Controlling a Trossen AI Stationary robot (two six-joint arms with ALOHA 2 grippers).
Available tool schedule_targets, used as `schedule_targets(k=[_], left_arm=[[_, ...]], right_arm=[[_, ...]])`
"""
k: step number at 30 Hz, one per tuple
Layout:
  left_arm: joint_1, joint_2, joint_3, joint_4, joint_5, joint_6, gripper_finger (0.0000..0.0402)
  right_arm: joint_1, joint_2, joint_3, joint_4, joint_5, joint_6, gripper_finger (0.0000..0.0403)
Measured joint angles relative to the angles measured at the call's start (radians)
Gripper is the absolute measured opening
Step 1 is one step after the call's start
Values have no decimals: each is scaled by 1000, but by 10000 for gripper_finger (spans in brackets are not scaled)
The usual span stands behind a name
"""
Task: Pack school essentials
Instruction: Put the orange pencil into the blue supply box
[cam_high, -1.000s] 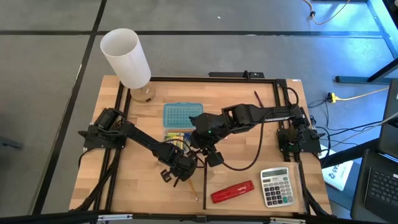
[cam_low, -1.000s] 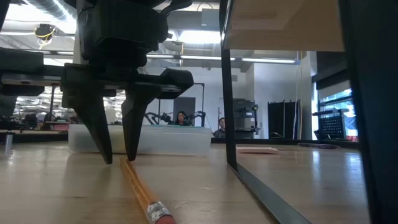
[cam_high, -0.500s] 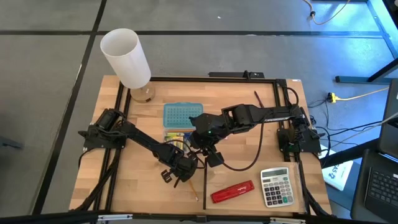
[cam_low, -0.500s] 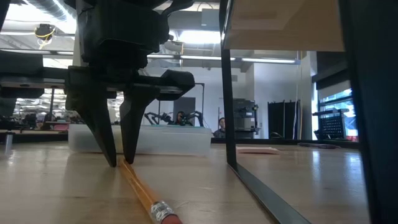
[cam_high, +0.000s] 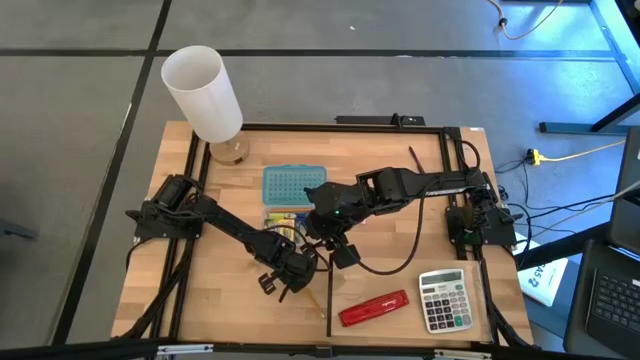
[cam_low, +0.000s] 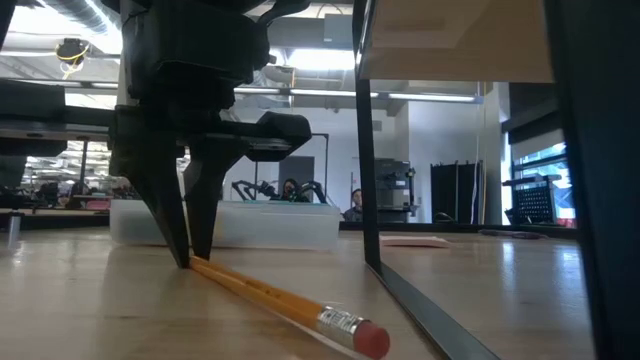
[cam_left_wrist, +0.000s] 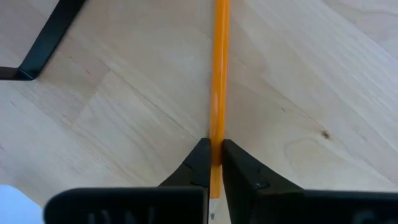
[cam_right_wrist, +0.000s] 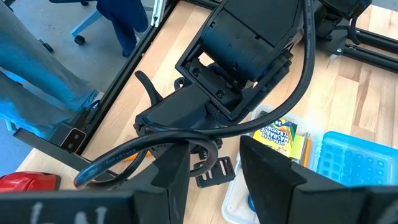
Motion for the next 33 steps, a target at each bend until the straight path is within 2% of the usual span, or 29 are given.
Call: schedule_targets(k=[5,16,33], left_arm=[[0,1,0,0,0,-1,17],[-2,-8,-2,-16,4,-124,17],[-10,-98,-5,-164,-4,-228,17]], right_arm=[[0,0,0,0,0,0,142],[0,0,1,2,0,0,142],[0,0,2,13,1,0,142]])
